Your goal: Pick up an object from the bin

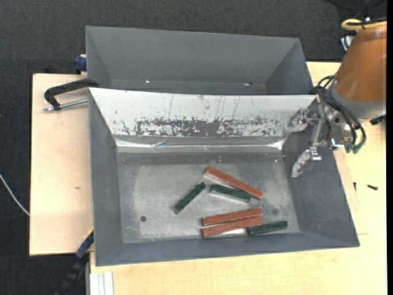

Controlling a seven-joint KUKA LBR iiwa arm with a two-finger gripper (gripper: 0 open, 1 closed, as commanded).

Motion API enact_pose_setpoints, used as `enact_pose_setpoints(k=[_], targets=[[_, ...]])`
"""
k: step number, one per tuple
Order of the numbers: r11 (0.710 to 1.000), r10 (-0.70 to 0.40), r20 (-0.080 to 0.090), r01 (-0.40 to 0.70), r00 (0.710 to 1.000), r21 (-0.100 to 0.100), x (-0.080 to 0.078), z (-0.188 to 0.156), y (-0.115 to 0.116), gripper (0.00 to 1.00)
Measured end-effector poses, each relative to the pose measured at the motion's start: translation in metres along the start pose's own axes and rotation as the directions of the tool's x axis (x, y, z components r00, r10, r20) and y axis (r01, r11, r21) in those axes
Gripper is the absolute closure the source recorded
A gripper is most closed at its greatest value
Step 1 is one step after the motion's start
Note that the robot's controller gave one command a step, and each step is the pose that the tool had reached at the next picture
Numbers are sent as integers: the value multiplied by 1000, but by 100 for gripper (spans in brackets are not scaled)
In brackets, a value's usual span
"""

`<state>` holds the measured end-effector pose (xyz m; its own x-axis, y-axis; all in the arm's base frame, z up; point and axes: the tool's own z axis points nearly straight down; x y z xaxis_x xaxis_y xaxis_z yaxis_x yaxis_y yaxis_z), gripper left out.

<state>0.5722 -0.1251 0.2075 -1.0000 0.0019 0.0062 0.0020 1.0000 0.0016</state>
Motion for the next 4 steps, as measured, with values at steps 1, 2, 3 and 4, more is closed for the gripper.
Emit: enact_pose_setpoints(k=[1,2,3,4], targets=[[1000,-2,9,2,1000,1,-2,-5,1,0],[1000,-20,15,20,1000,3,3,42,26,0],[999,-52,7,52,999,2,0,88,72,0],[997,-83,8,83,997,1,11,131,91,100]])
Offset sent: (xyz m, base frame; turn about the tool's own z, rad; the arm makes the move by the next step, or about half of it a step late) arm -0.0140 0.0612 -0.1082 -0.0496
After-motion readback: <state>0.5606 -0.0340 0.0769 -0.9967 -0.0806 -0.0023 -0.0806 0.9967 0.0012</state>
